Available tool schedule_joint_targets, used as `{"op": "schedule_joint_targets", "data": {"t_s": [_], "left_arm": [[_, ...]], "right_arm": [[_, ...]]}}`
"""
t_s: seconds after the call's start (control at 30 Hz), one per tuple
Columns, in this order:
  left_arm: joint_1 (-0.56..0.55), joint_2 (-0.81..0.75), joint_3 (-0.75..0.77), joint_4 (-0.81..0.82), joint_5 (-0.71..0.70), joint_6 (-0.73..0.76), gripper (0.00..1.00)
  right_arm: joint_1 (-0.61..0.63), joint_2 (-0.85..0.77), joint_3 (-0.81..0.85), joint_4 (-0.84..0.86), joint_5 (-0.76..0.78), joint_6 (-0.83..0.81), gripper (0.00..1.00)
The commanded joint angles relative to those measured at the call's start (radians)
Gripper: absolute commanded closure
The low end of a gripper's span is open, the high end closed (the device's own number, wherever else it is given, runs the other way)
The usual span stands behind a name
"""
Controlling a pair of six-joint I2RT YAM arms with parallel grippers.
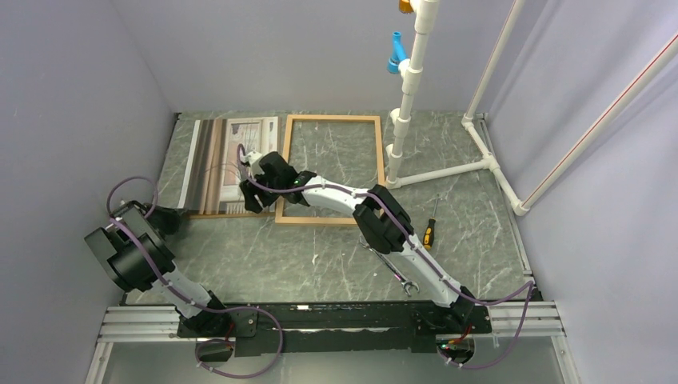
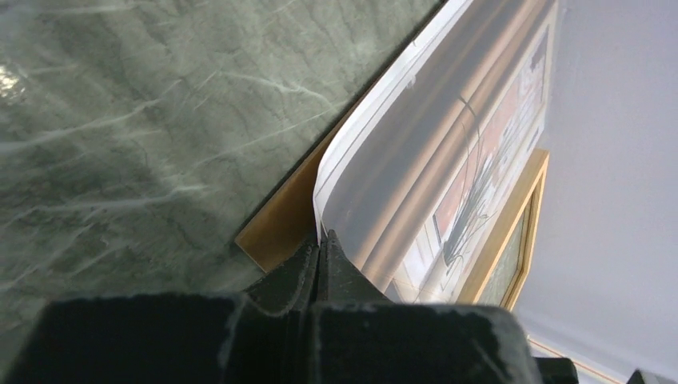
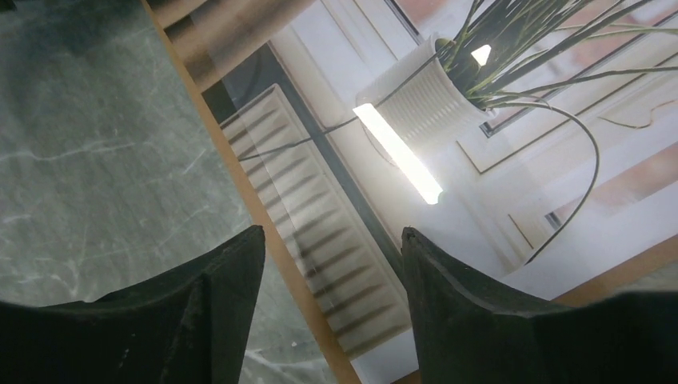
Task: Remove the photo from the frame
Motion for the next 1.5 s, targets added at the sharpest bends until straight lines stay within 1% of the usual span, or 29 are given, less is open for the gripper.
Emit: {"op": "schedule_joint_targets", "data": {"t_s": [0.0, 0.1, 0.17, 0.3, 0.37, 0.5, 0.57, 0.7, 0.8, 0.9, 0.97, 1.13, 1.27, 1.37, 1.43, 1.47], "left_arm": [[-0.001, -0.065, 0.080, -0.248, -0.061, -0.006, 1.00], [0.001, -0.086, 0.102, -0.337, -0.076, 0.005, 1.00], [0.005, -0.098, 0.117, -0.359, -0.069, 0.014, 1.00], [0.007, -0.137, 0.137, -0.392, -0.043, 0.015, 1.00], [0.008, -0.156, 0.162, -0.448, -0.038, 0.033, 1.00], [0.012, -0.202, 0.220, -0.575, -0.042, 0.086, 1.00], [0.015, -0.230, 0.237, -0.620, -0.050, 0.105, 1.00], [0.015, -0.266, 0.255, -0.677, -0.042, 0.114, 1.00], [0.015, -0.282, 0.270, -0.708, -0.015, 0.114, 1.00], [0.015, -0.309, 0.289, -0.738, -0.020, 0.133, 1.00], [0.015, -0.326, 0.306, -0.758, -0.029, 0.150, 1.00], [0.016, -0.363, 0.351, -0.781, -0.002, 0.153, 1.00], [0.016, -0.395, 0.385, -0.806, -0.006, 0.150, 1.00], [0.016, -0.404, 0.391, -0.810, -0.001, 0.139, 1.00], [0.016, -0.397, 0.395, -0.817, 0.010, 0.131, 1.00], [0.016, -0.396, 0.399, -0.825, 0.022, 0.131, 1.00]], "right_arm": [[0.023, -0.087, 0.030, -0.082, 0.096, -0.185, 0.30], [0.040, -0.116, -0.003, -0.053, 0.135, -0.270, 0.24], [0.060, -0.141, -0.044, -0.012, 0.170, -0.312, 0.21], [0.082, -0.141, -0.048, 0.012, 0.207, -0.352, 0.20], [0.086, -0.139, -0.041, 0.014, 0.197, -0.354, 0.20], [0.113, -0.185, -0.122, 0.094, 0.188, -0.398, 0.20], [0.131, -0.193, -0.134, 0.102, 0.192, -0.421, 0.21], [0.162, -0.179, -0.102, 0.088, 0.239, -0.443, 0.27], [0.180, -0.174, -0.095, 0.096, 0.292, -0.447, 0.29], [0.180, -0.175, -0.086, 0.080, 0.325, -0.413, 0.27], [0.175, -0.198, -0.101, 0.074, 0.315, -0.381, 0.22], [0.161, -0.291, -0.189, 0.105, 0.301, -0.322, 0.14], [0.098, -0.343, -0.179, 0.043, 0.200, -0.213, 0.13], [0.027, -0.420, -0.283, 0.115, 0.081, -0.077, 0.12], [-0.017, -0.449, -0.324, 0.167, 0.013, -0.004, 0.11], [-0.034, -0.449, -0.328, 0.166, -0.008, 0.029, 0.11]]}}
